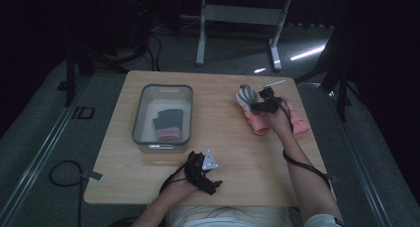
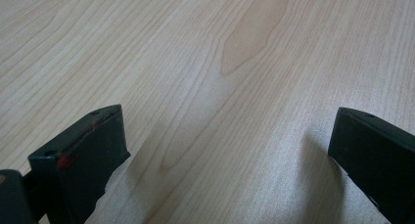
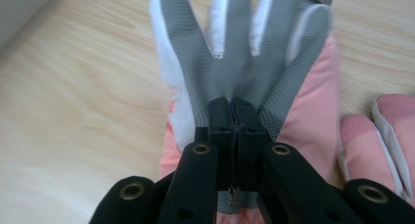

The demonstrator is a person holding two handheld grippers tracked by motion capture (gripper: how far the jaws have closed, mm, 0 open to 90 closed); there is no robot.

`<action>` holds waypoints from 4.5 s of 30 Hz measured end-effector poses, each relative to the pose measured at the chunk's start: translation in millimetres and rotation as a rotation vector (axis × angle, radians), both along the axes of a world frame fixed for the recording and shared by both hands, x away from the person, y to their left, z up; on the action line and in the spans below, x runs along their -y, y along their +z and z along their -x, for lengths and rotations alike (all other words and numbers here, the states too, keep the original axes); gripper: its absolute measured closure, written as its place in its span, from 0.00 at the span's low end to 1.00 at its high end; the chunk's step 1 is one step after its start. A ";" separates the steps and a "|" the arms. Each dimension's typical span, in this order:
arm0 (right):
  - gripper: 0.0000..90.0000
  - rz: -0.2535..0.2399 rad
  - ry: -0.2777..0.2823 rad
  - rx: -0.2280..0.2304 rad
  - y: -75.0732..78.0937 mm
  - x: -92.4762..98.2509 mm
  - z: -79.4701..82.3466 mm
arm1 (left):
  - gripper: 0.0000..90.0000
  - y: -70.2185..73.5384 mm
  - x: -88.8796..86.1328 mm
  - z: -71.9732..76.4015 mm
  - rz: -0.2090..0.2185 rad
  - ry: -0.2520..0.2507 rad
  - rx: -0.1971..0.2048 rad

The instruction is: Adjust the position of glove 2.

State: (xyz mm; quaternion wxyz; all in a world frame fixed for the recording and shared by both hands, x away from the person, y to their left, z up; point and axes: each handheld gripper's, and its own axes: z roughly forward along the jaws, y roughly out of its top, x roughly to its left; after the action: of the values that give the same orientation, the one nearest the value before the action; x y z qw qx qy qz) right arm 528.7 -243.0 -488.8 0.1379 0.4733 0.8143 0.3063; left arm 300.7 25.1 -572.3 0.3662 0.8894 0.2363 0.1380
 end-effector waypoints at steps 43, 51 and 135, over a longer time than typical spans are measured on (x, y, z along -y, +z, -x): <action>0.95 -0.218 -0.212 -0.049 -48.3 -56.6 136.8 | 0.01 -0.9 0.0 3.7 0.002 -0.006 0.048; 0.88 -0.252 -0.216 -0.024 -41.3 -55.3 139.4 | 0.01 -1.2 -2.9 1.0 0.020 0.008 0.035; 0.96 0.030 -0.257 0.155 45.4 107.3 112.6 | 0.01 -1.9 -2.4 -0.6 0.007 -0.020 0.028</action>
State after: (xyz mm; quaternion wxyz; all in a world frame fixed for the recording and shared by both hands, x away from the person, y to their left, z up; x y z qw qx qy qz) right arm 416.0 -350.2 -443.4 0.2454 0.5465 0.7385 0.3094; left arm 301.4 27.5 -574.2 0.3739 0.8884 0.2229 0.1459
